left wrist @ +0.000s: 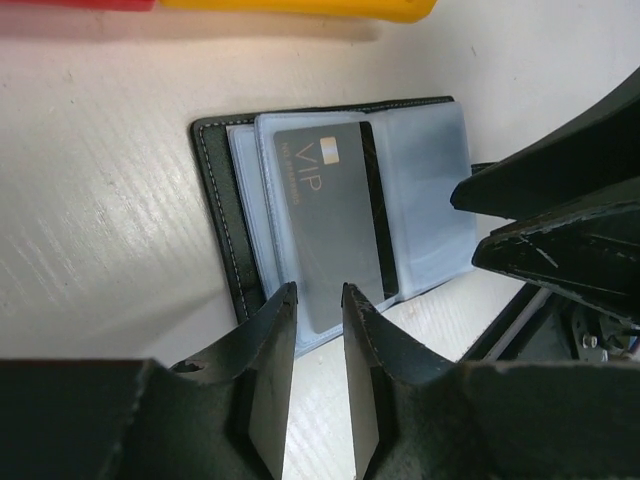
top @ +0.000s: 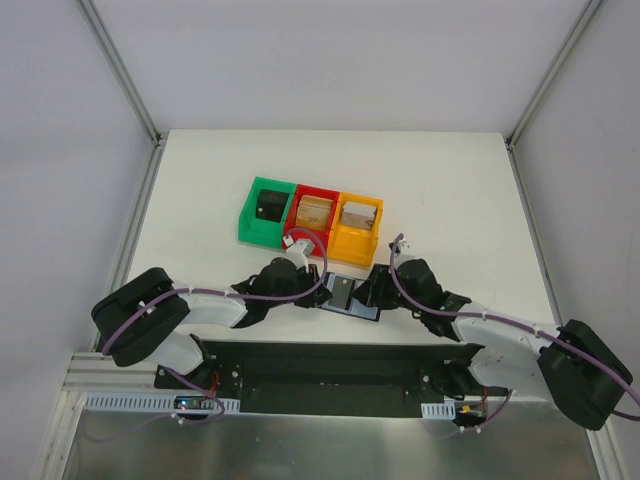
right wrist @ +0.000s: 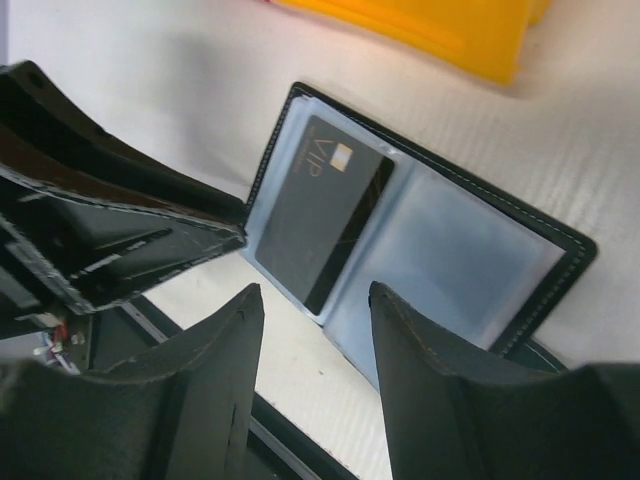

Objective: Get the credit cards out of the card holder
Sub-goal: Remove the credit card from the card holder.

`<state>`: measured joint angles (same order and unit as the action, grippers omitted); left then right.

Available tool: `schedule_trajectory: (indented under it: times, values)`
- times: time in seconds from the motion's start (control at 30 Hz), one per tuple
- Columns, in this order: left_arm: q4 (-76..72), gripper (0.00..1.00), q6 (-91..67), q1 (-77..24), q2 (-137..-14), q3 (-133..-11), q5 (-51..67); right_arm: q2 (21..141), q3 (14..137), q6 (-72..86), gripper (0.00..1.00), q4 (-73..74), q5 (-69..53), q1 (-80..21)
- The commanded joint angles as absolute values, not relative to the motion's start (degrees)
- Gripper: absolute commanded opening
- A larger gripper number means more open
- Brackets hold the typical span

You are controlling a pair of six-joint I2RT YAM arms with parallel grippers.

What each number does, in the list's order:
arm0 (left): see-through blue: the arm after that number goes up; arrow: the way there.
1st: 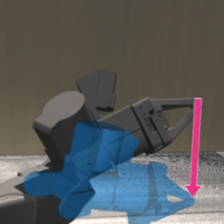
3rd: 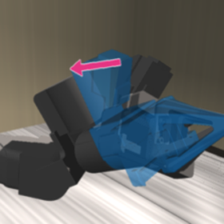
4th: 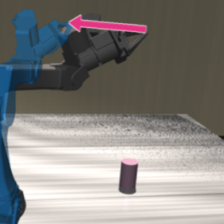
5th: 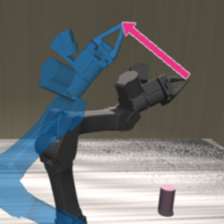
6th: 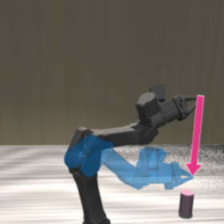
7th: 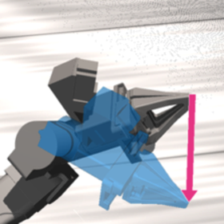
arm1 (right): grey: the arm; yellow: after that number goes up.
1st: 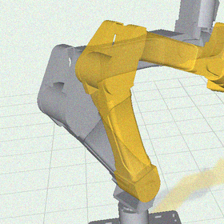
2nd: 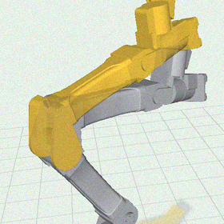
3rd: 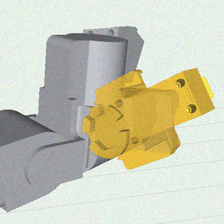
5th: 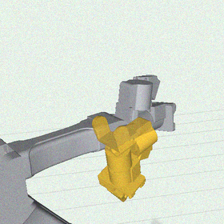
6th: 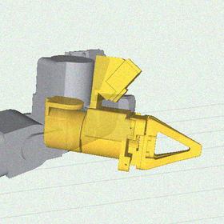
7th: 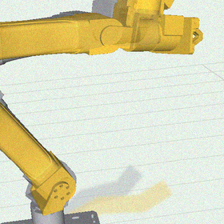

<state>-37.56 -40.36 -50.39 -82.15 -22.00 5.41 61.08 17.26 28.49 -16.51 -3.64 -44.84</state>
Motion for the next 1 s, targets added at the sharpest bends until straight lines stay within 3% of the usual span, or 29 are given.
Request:
schedule_trajectory:
  times: [0.0,0.97]
  values:
    - [-40.25,0.23,-40.43,-51.94,-83.32,-21.45,2.38,63.36,17.32,30.76,0.49,-26.27,-7.65,-44.47]
    - [-41.4,0.03,-43.86,-55.37,-86.39,-19.16,-1.85,75.76,13.71,34.98,0.35,-36.82,-11.51,-41.57]
